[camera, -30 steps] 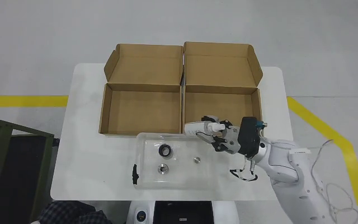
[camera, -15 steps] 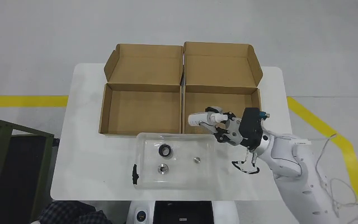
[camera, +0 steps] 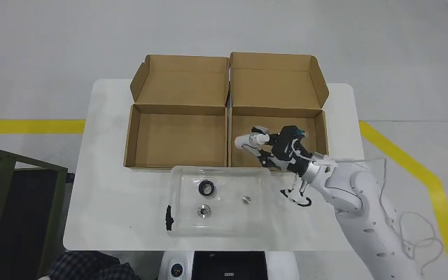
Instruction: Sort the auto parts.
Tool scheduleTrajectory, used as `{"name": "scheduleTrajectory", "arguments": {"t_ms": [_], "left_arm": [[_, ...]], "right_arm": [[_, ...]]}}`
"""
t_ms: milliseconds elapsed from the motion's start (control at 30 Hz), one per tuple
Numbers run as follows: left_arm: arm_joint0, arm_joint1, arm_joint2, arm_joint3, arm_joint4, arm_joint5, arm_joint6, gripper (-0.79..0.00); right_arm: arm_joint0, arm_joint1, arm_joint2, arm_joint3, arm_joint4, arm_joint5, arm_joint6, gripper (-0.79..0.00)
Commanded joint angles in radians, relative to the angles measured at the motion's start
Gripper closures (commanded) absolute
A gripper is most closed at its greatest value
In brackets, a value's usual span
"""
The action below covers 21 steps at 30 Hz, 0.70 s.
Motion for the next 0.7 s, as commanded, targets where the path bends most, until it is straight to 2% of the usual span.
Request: {"name": "scheduleTrajectory", "arguments": {"t_ms": [0, 533, 667], "left_arm": [[0.000, 0.000, 0.000, 0.000, 0.000, 0.000, 0.000, -0.785], [0.000, 0.000, 0.000, 0.000, 0.000, 0.000, 0.000, -0.785], [0.000, 0.000, 0.000, 0.000, 0.000, 0.000, 0.000, -0.785]], "right_arm": [[0.024, -0.003, -0.014, 0.028, 0.002, 0.013, 0.008, 0.000], [0.183, -0.022, -0.097, 0.226, 0.004, 0.064, 0.054, 0.000], [0.218, -0.026, -0.126, 0.268, -0.056, 0.077, 0.082, 0.000]]}}
